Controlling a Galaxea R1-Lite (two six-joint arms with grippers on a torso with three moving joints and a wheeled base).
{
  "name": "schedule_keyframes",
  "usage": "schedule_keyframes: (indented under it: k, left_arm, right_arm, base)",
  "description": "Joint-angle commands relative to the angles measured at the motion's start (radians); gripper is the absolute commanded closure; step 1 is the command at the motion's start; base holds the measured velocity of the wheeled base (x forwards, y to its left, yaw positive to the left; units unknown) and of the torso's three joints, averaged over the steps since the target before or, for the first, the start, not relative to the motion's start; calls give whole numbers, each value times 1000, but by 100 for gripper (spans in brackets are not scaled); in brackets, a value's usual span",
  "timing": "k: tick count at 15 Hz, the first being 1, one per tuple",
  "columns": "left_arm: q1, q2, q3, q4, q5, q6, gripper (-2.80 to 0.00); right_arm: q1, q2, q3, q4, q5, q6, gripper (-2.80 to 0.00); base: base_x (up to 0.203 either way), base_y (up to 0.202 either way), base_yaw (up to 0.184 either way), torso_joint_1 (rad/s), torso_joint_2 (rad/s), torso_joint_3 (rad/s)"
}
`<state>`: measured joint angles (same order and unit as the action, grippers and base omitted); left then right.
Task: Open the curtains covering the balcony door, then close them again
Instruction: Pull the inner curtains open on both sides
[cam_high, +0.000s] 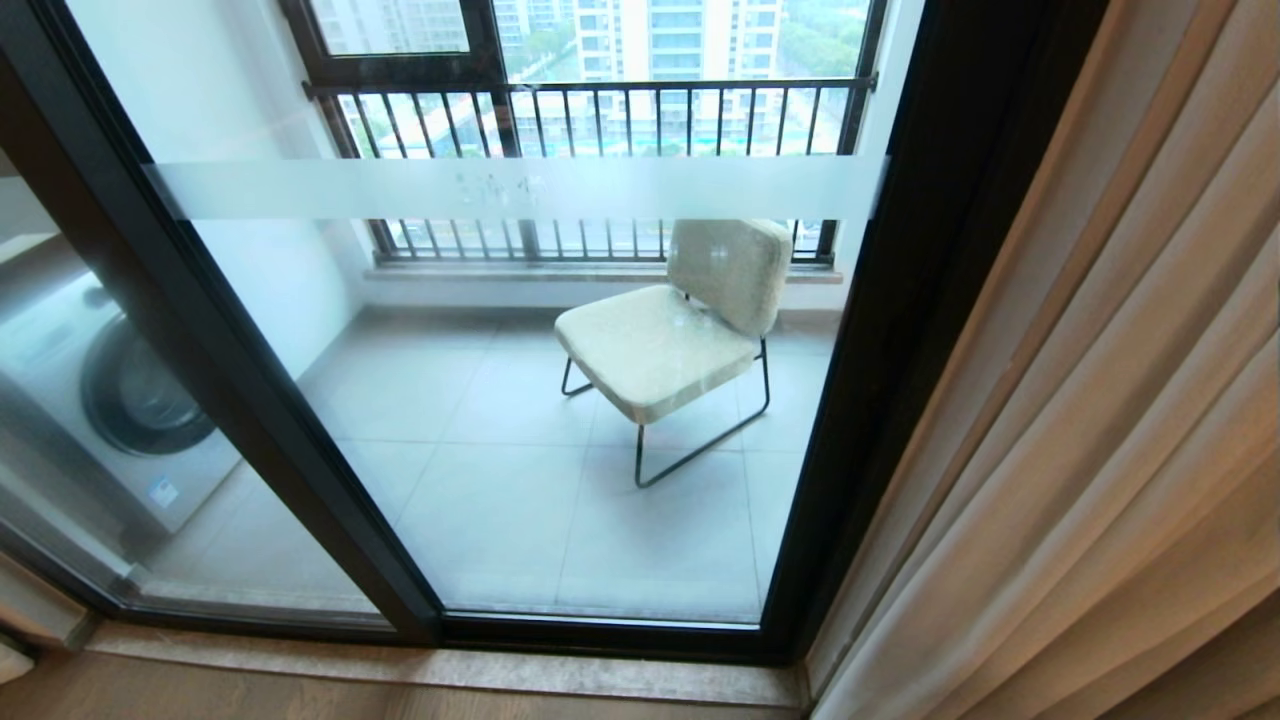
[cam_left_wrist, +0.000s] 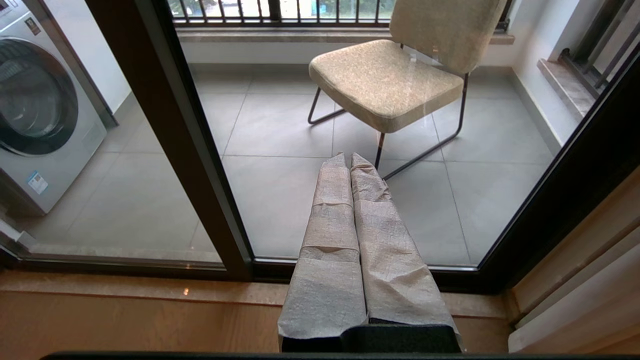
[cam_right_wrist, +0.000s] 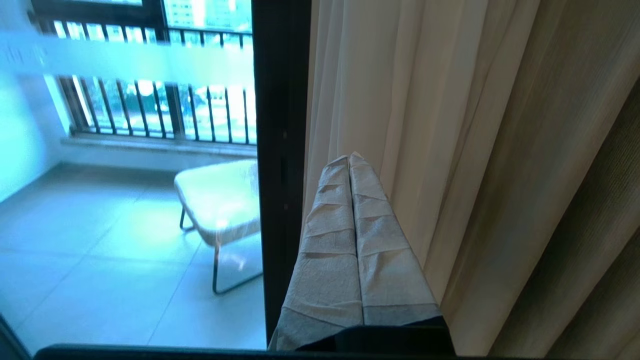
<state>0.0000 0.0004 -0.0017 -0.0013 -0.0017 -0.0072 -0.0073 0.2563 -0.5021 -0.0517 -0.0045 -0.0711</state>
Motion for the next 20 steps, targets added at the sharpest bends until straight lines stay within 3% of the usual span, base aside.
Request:
schedule_keyframes:
  k: [1, 8, 11, 20]
  left_arm:
    - [0, 0, 0, 0, 0, 0, 0]
    - [0, 0, 0, 0, 0, 0, 0]
    - [0, 0, 0, 0, 0, 0, 0]
    - [0, 0, 0, 0, 0, 0, 0]
  right_arm:
    - [32, -38, 129, -8, -10, -5, 0]
    - [14, -254, 502, -50, 26, -9, 0]
    - [13, -255, 499, 61, 8, 10, 0]
    - [13, -255, 501, 56, 6, 62, 0]
  base:
    - [0, 0, 0, 0, 0, 0]
    - [0, 0, 0, 0, 0, 0]
    - [0, 0, 0, 0, 0, 0]
    - [0, 0, 0, 0, 0, 0]
